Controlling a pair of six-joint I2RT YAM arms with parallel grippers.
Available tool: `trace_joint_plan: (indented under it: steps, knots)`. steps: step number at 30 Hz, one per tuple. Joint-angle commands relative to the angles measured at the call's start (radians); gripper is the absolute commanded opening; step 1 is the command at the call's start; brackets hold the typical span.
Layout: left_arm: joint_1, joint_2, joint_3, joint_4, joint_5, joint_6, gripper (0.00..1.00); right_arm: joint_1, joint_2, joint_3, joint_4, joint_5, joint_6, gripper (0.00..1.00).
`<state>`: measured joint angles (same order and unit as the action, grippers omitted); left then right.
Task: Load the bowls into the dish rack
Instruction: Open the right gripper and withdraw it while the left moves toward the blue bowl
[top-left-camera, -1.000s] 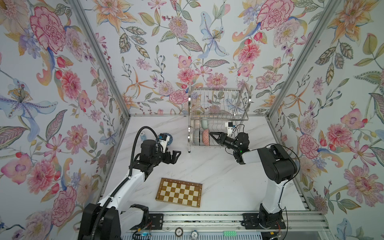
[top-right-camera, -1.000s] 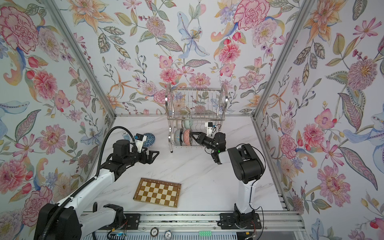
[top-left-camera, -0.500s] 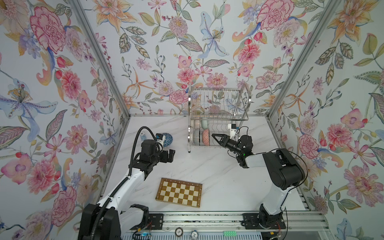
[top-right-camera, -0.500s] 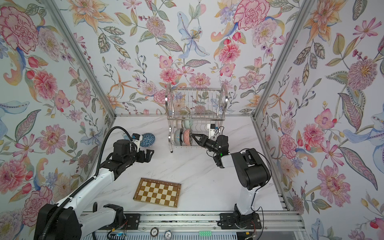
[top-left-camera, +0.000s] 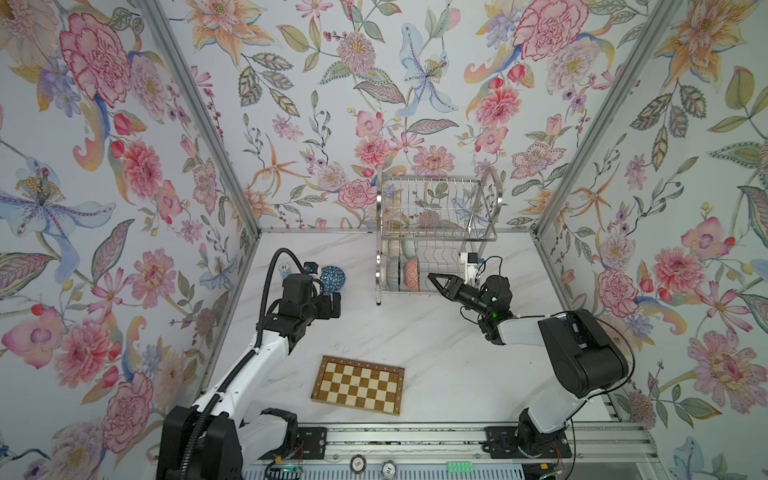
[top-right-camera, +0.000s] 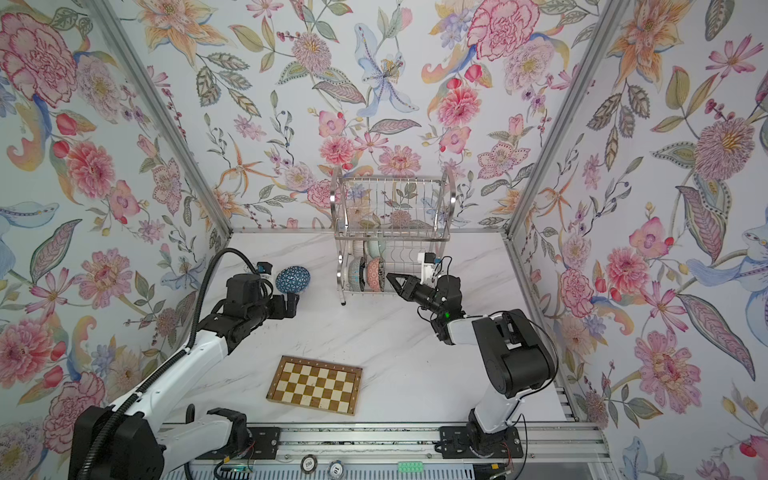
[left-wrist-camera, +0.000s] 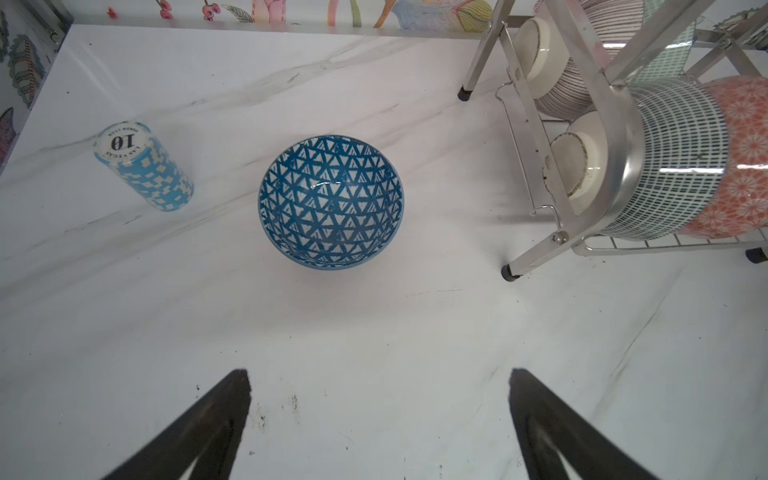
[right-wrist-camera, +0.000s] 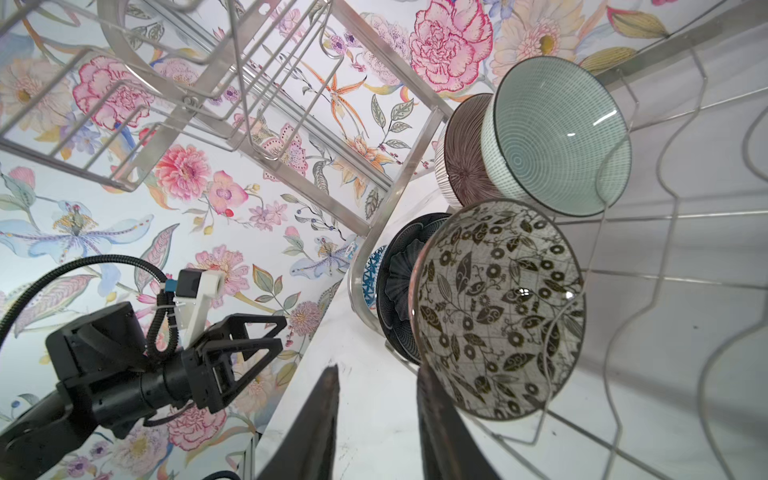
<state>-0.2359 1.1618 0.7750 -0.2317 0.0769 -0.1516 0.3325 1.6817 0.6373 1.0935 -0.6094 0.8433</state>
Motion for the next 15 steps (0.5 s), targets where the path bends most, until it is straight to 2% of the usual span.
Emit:
trace_joint_plan:
  steps: [1, 15]
  knots:
    - [0.001, 0.03, 0.06, -0.072, -0.062, -0.038, 0.98, 0.022, -0.057, -0.03, -0.086, 0.052, -0.123, 0.34]
    - [0.049, 0.196, 0.221, -0.196, -0.094, -0.161, 0.88, 0.133, -0.246, -0.112, -0.331, 0.282, -0.431, 0.37]
